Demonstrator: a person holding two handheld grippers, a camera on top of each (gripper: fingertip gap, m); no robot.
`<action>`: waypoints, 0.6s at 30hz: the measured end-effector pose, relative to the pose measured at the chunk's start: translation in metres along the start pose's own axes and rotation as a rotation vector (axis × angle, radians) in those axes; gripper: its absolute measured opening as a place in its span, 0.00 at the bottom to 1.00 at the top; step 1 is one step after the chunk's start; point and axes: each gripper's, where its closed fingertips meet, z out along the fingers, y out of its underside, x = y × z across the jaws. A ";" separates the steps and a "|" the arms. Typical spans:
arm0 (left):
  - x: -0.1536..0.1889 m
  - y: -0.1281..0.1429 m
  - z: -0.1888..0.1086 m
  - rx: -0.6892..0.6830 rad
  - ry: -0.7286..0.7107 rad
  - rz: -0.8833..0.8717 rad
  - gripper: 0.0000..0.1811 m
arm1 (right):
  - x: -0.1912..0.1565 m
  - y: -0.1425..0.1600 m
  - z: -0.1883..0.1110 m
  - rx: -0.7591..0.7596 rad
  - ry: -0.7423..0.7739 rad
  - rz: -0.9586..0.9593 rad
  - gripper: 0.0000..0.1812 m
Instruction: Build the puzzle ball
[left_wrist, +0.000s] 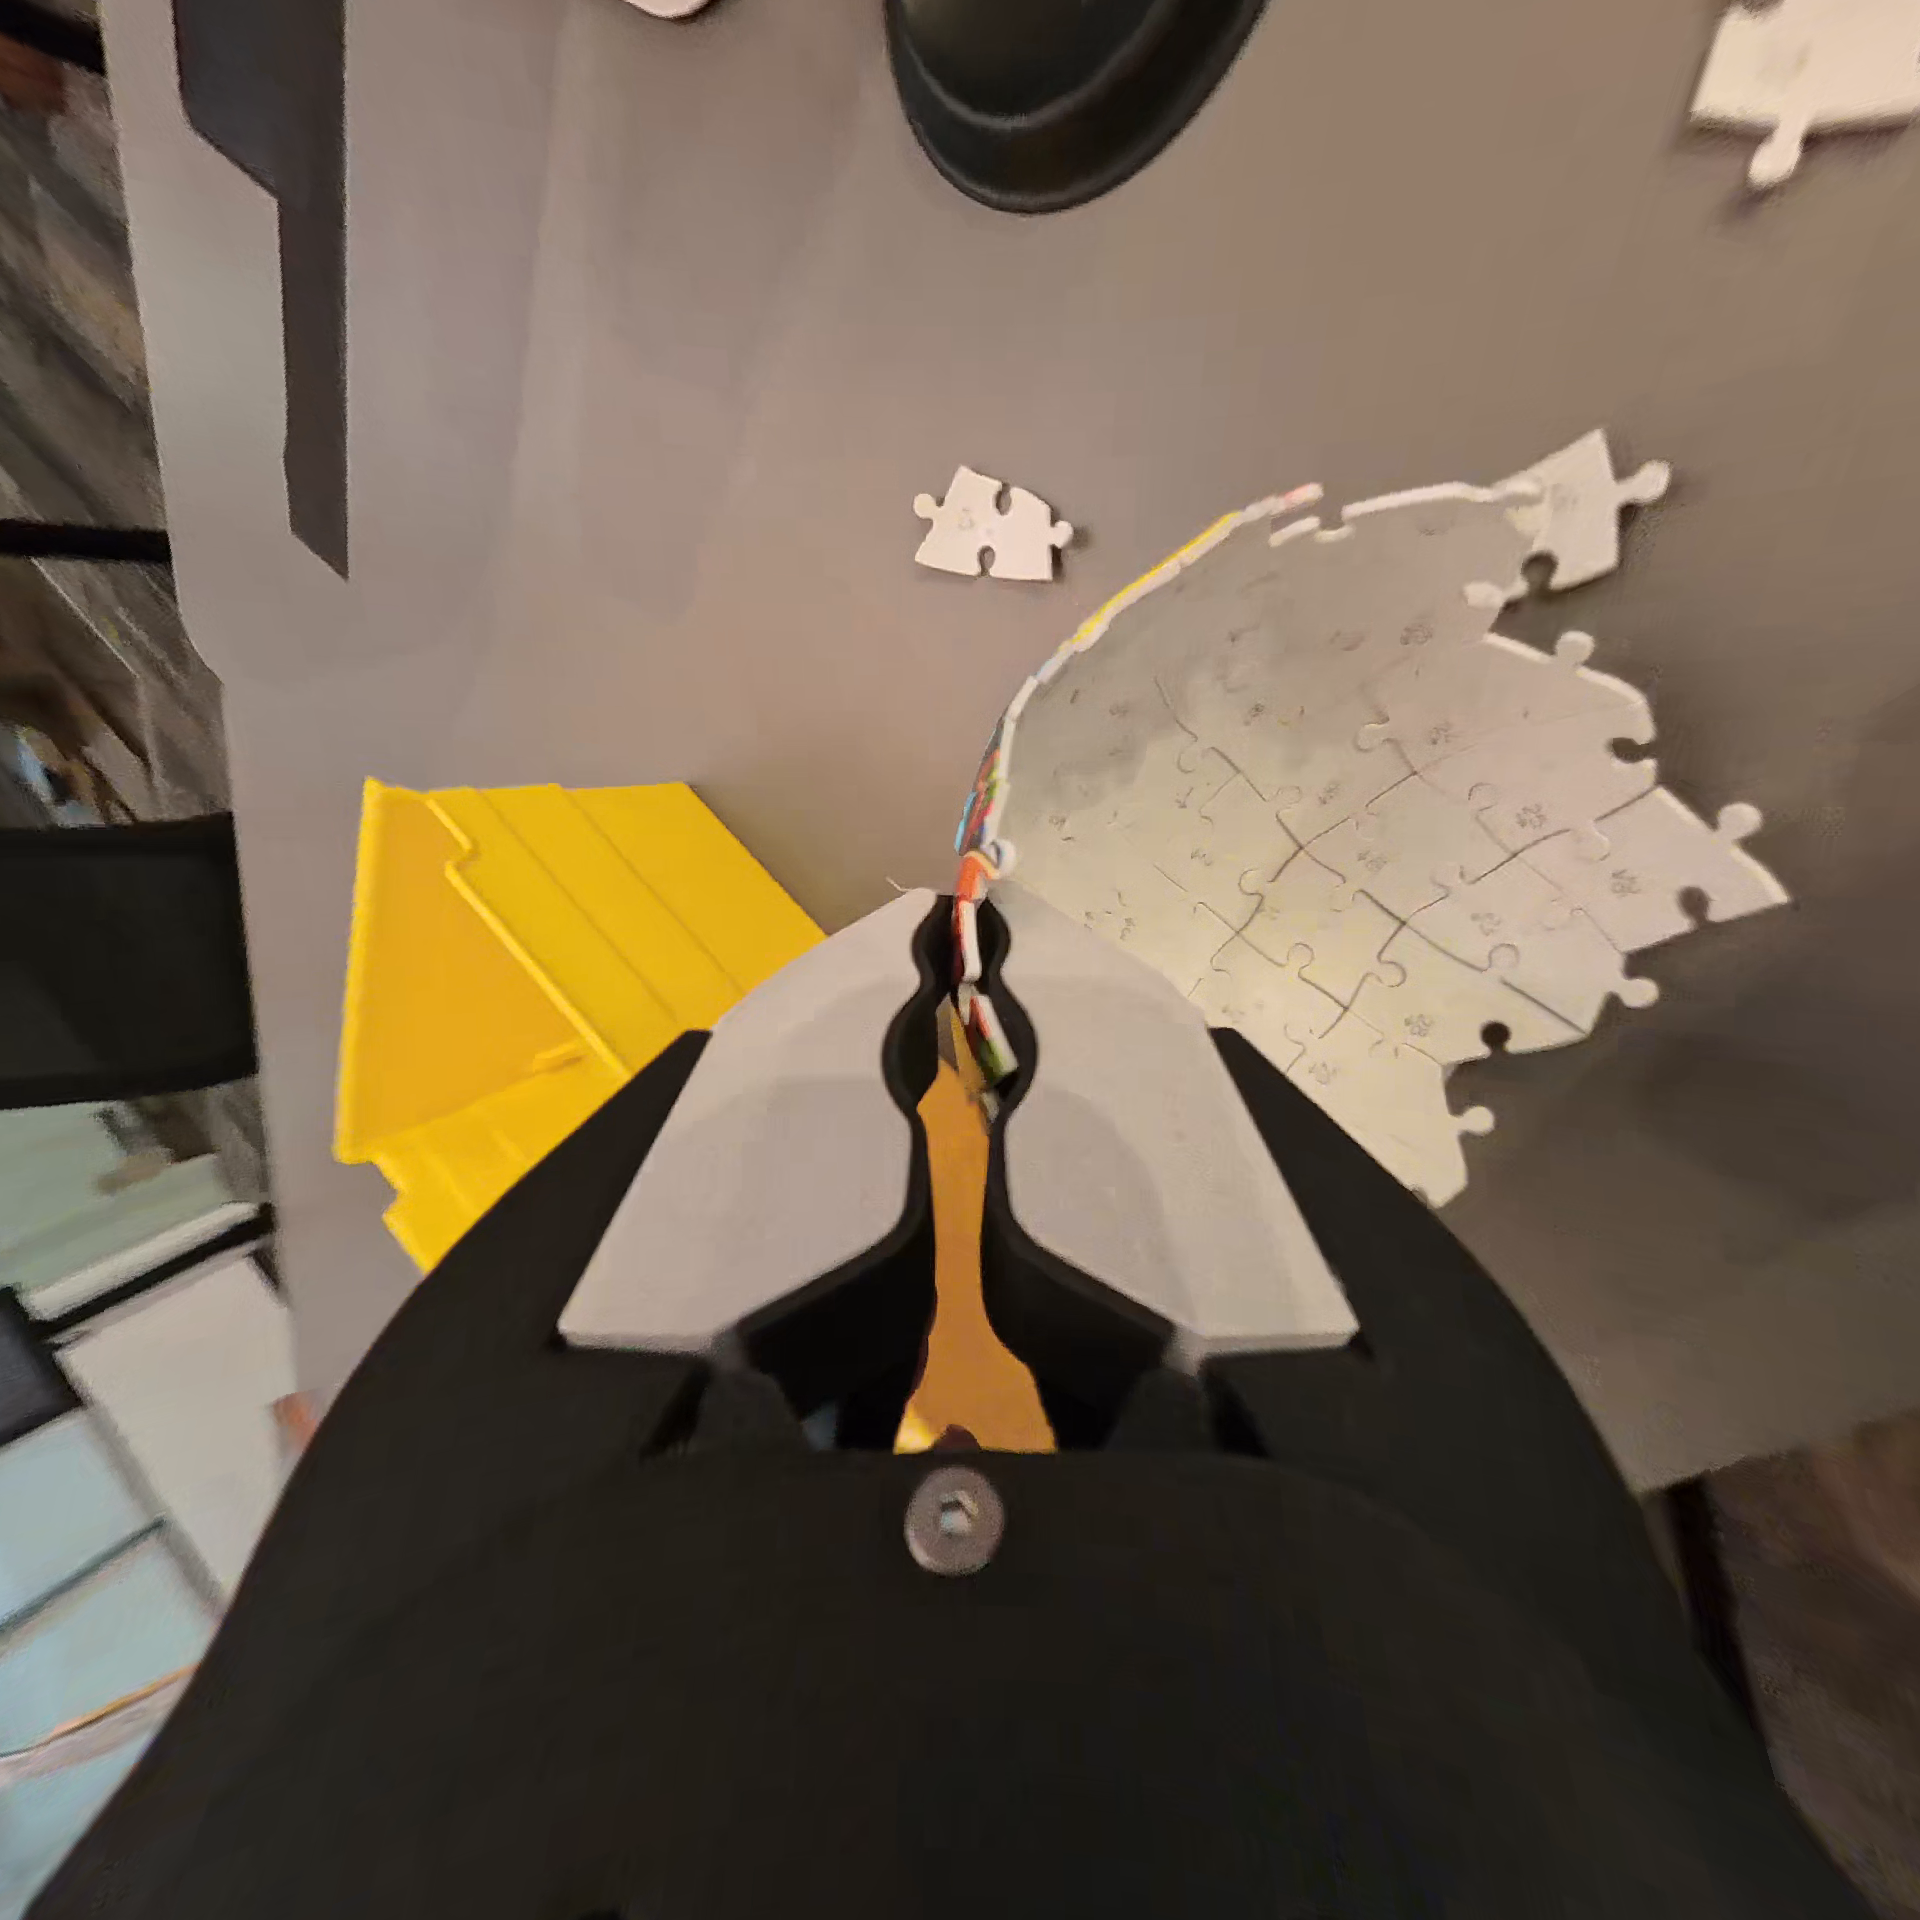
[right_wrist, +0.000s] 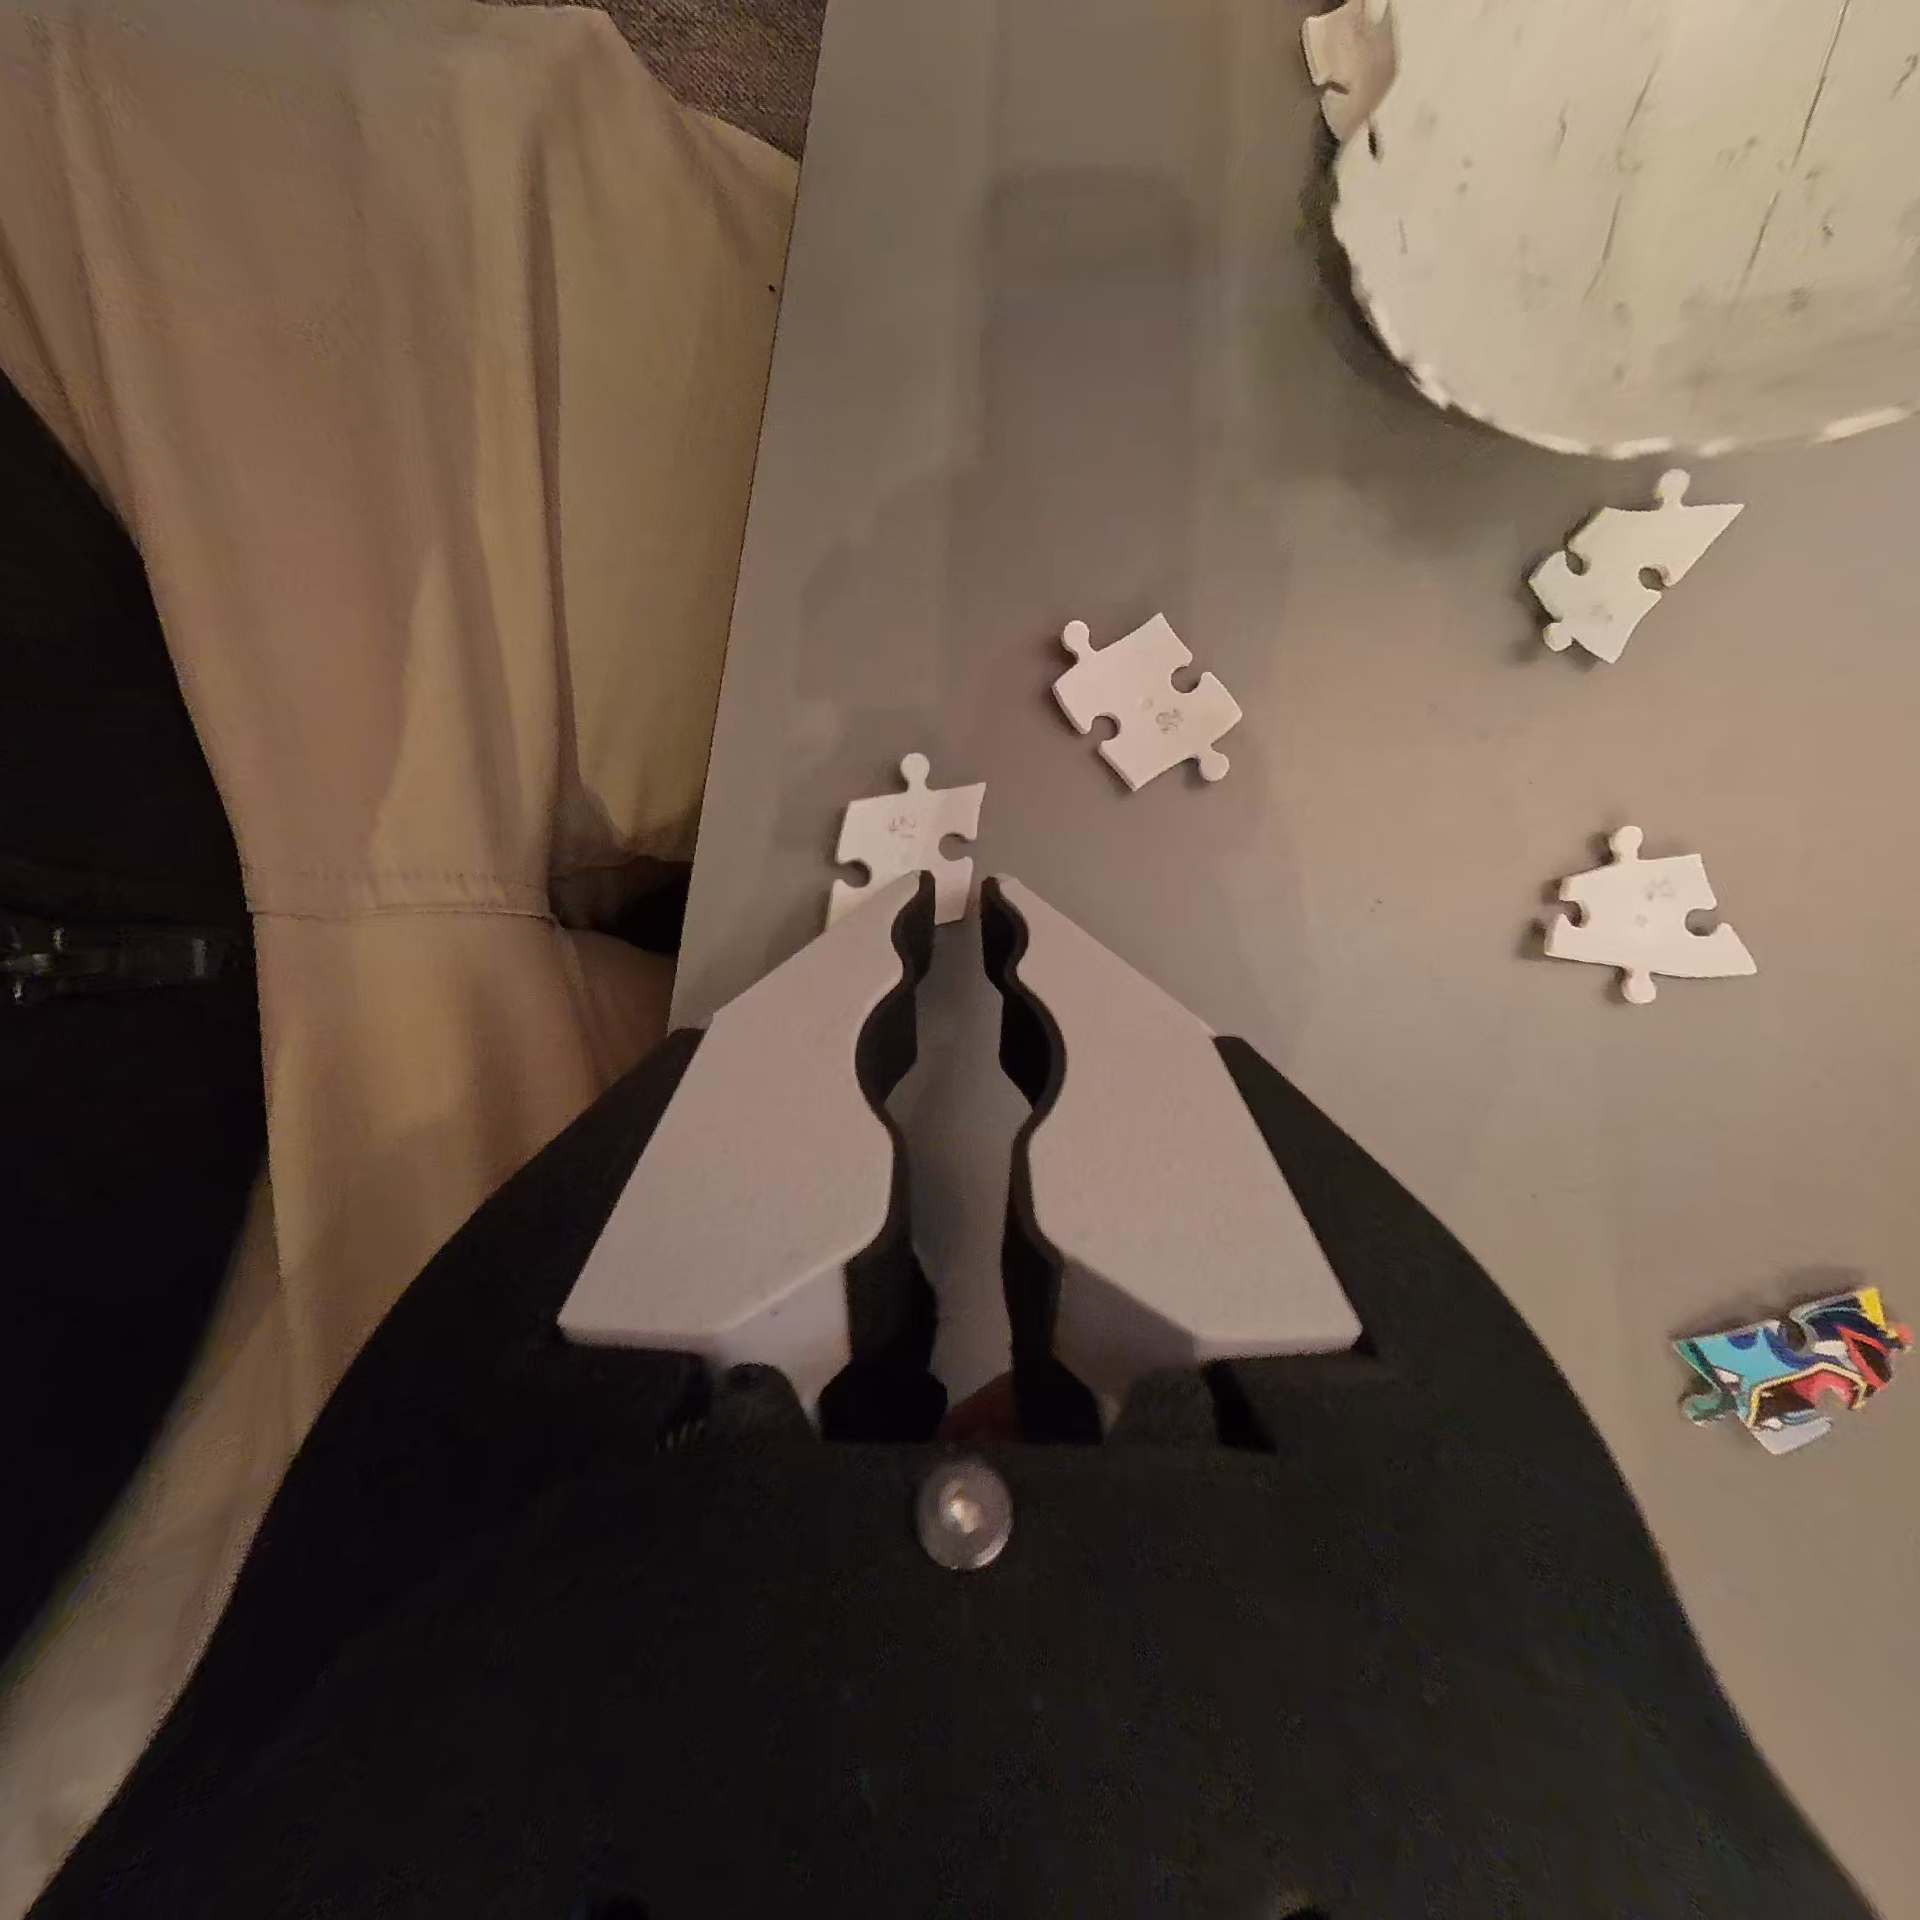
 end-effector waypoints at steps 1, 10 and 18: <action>-0.001 -0.001 -0.001 -0.026 -0.003 0.052 0.01 | 0.000 -0.001 0.000 0.002 0.003 -0.004 0.05; 0.017 0.011 -0.009 -0.214 0.089 0.299 0.01 | -0.003 0.002 -0.002 -0.017 -0.003 -0.036 0.10; 0.036 0.017 -0.017 -0.367 0.105 0.465 0.01 | -0.015 0.004 -0.006 -0.053 -0.021 -0.059 0.23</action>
